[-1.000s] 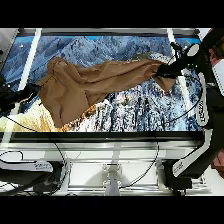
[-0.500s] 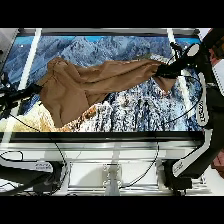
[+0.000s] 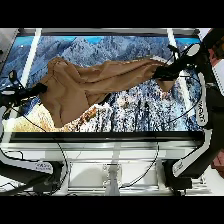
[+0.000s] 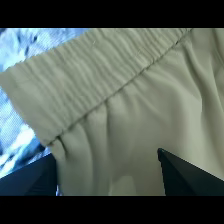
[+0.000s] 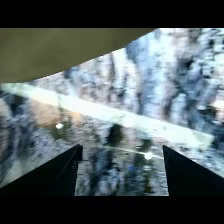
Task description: Fold the clothes and pants, and hang the long-sleeved shirts on hangers.
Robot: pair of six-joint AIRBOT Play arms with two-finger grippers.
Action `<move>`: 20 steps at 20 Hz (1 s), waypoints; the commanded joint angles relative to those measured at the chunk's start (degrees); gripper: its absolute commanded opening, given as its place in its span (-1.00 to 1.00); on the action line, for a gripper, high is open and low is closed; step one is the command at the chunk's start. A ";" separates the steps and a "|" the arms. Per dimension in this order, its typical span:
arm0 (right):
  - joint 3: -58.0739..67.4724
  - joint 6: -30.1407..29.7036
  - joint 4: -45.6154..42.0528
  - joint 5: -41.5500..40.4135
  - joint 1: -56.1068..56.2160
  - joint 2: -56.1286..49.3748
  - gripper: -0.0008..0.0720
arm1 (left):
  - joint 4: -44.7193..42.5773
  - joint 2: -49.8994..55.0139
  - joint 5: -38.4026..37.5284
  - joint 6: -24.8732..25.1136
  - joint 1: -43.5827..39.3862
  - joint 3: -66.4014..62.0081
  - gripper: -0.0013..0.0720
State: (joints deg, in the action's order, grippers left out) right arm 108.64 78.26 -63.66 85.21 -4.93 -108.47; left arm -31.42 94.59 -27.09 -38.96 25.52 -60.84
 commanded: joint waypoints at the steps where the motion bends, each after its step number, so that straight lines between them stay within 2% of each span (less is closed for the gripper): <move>1: -1.16 -0.02 8.39 1.86 5.01 0.00 0.53 | -0.07 0.15 5.88 0.04 -3.10 -0.04 0.91; 2: -1.62 0.00 8.39 0.98 7.85 0.00 0.53 | -0.07 0.33 6.95 0.04 -3.74 -0.04 0.87; 3: -2.01 0.00 8.33 -0.02 10.97 0.00 0.53 | -0.07 0.46 7.80 0.04 -4.22 -0.04 0.62; 4: -2.40 0.00 8.11 -1.68 14.53 0.00 0.51 | -0.07 0.46 8.26 0.02 -4.50 -0.04 0.20; 5: -2.78 0.00 6.45 -4.42 18.14 0.00 0.21 | -0.04 0.42 8.31 0.02 -4.59 -0.04 -0.40; 6: -3.23 0.11 2.73 -7.48 21.42 0.00 -0.12 | -0.07 0.35 8.28 0.04 -4.59 -0.04 -0.86; 8: -4.66 3.19 -2.23 -12.85 27.08 -0.02 -0.19 | 0.15 -0.24 8.28 0.02 -4.59 -0.13 -0.89; 11: -6.03 5.40 -2.23 -19.06 33.18 -0.24 -0.19 | 0.13 -2.82 8.28 0.02 -4.46 -0.13 -0.89; 13: -6.01 9.94 -2.19 -22.69 35.56 -1.33 -0.02 | 0.13 -5.40 8.26 0.02 -4.46 -0.13 -0.89; 14: -6.03 13.20 -2.25 -23.85 36.35 -2.08 -0.02 | 0.13 -6.78 8.26 0.02 -4.46 -0.13 -0.89; 15: -6.03 14.99 -2.19 -24.24 36.81 -2.75 0.07 | 0.13 -7.93 8.26 0.02 -4.46 -0.13 -0.89; 16: -6.03 16.92 -2.14 -24.06 36.96 -3.65 0.31 | 0.11 -9.09 8.24 0.02 -4.46 -0.13 -0.89; 17: -6.03 19.54 -2.21 -23.23 37.00 -4.68 0.37 | 0.11 -9.99 8.26 0.02 -4.46 -0.13 -0.89; 20: -6.01 25.97 -2.19 -22.43 36.41 -7.08 0.35 | 0.11 -11.37 8.24 0.02 -4.46 -0.13 -0.89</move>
State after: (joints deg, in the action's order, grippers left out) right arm 102.65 97.06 -65.71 63.31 31.11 -113.54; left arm -31.29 85.03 -18.94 -38.94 21.10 -60.93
